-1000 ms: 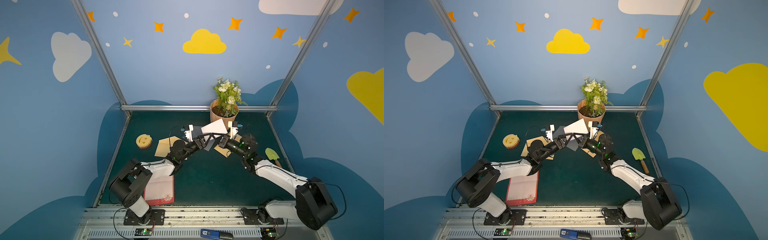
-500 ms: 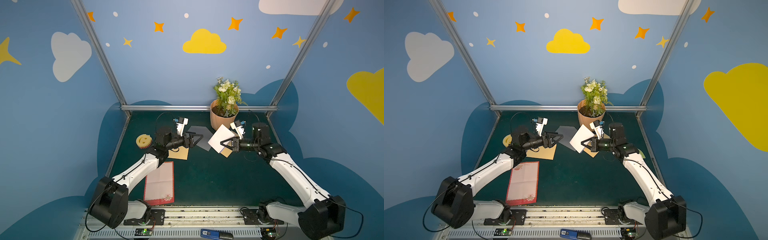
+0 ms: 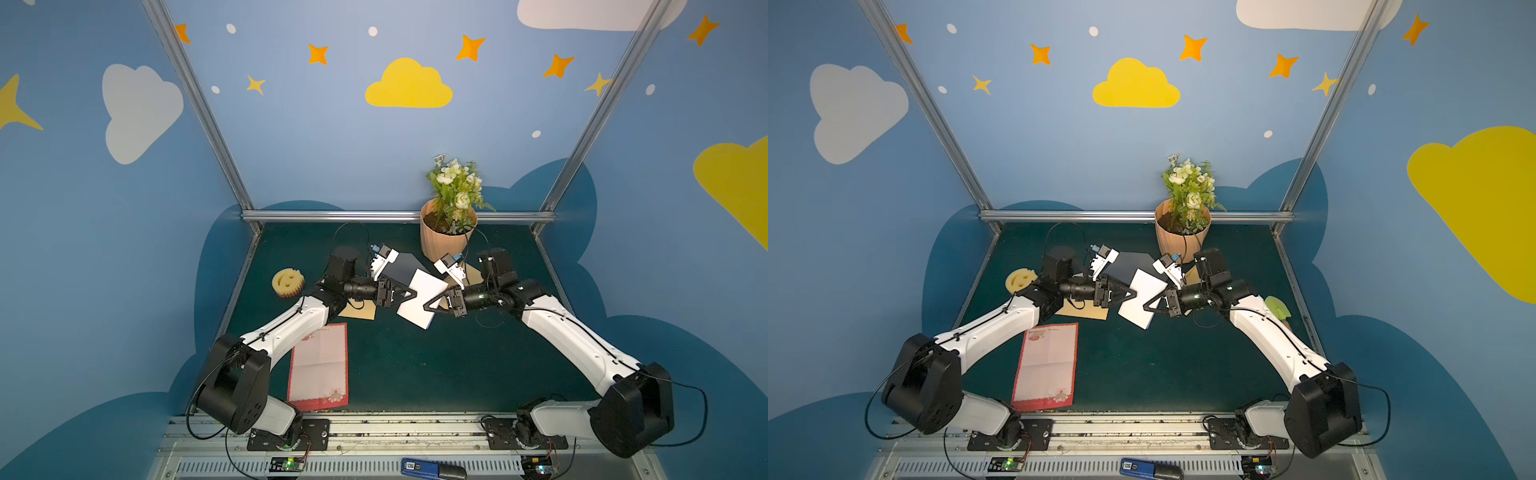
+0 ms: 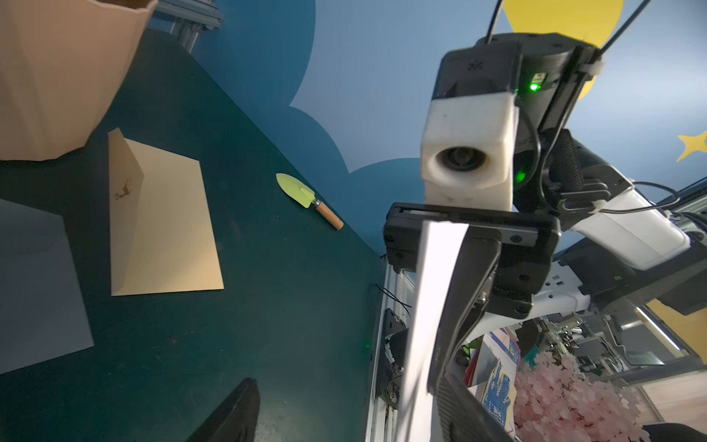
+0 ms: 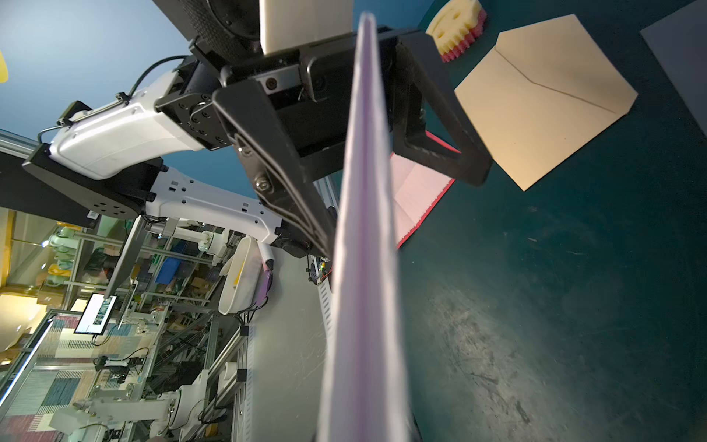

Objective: Fold the letter paper in half and place it into the envelope
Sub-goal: Pick up the letter paper from the center of the board.

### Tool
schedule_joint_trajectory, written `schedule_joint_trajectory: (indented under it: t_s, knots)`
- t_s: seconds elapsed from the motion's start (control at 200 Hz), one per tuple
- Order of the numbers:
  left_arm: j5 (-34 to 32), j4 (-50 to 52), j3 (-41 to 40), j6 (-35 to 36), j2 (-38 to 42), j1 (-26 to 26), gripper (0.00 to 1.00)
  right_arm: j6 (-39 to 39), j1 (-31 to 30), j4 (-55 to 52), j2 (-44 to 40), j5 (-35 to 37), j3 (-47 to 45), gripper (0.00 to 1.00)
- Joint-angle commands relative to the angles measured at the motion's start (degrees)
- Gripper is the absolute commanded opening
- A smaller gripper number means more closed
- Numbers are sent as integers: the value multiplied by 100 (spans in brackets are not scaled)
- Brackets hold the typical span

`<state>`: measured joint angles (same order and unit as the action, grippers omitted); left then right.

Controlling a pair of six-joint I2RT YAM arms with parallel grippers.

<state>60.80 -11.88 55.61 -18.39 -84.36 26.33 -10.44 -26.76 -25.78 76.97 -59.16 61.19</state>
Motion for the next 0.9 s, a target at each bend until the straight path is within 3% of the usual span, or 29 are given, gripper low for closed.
schedule_joint_trajectory:
  t_s: [0.0, 0.085, 0.205, 0.305, 0.385, 0.451, 0.581, 0.896]
  knots:
    - [213, 149, 177, 150, -14, 31, 58, 0, -46, 118, 125, -134, 161, 0]
    - [148, 136, 192, 112, -30, 60, 41, -11, -91, 163, 197, -157, 187, 0]
    - [160, 162, 236, 75, -118, 103, 27, -46, -136, 192, 246, -153, 221, 0]
    - [120, 102, 221, 11, -165, 124, 4, -217, -132, 352, 217, -38, 192, 0]
    - [127, -117, 159, -117, -124, 110, 3, -233, -51, 355, 198, 42, 168, 10]
    - [128, -531, 43, -367, -60, 92, 3, -326, 112, 388, 126, 49, 84, 24]
    - [-55, -1616, -300, -1085, 57, 67, 4, -927, 528, 1013, -219, 280, -406, 42]
    - [-373, -2591, -631, -1776, 75, 131, 4, -1873, 639, 2485, -566, 273, -1208, 51]
